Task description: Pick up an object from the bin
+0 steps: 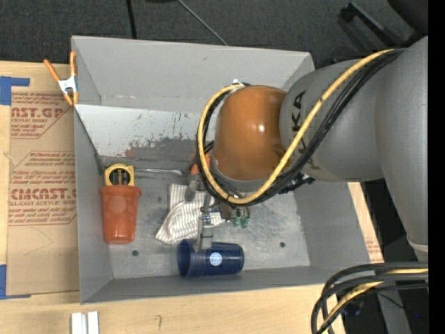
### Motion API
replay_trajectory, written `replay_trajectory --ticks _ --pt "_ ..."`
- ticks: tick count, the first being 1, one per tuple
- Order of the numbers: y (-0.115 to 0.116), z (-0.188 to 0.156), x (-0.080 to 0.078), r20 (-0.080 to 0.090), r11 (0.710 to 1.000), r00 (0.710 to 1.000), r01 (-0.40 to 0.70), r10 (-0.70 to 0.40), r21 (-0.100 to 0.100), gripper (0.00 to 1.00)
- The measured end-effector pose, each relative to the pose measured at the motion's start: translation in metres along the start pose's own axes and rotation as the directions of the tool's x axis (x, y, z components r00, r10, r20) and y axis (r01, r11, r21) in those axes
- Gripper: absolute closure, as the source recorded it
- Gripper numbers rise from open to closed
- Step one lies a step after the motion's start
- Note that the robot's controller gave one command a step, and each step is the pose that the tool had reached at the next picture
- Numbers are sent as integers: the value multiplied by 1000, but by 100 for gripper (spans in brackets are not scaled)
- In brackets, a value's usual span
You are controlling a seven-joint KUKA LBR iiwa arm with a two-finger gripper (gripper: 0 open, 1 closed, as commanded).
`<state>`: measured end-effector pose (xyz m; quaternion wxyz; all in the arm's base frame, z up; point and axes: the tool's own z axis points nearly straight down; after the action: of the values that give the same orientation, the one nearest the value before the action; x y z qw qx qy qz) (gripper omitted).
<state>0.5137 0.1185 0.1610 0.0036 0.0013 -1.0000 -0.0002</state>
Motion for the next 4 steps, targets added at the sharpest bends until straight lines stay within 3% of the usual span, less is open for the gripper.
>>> replay_trajectory --ticks 1,2,3,4 --pt "-1 -4 -2 8 1000 1000 -2 2 -1 0" --pt "-27 58 -30 17 996 996 84 -84 0 0" --pt "-47 86 -43 36 998 997 66 -66 0 0" --pt "-44 87 -42 28 1000 1000 -10 10 -2 0"
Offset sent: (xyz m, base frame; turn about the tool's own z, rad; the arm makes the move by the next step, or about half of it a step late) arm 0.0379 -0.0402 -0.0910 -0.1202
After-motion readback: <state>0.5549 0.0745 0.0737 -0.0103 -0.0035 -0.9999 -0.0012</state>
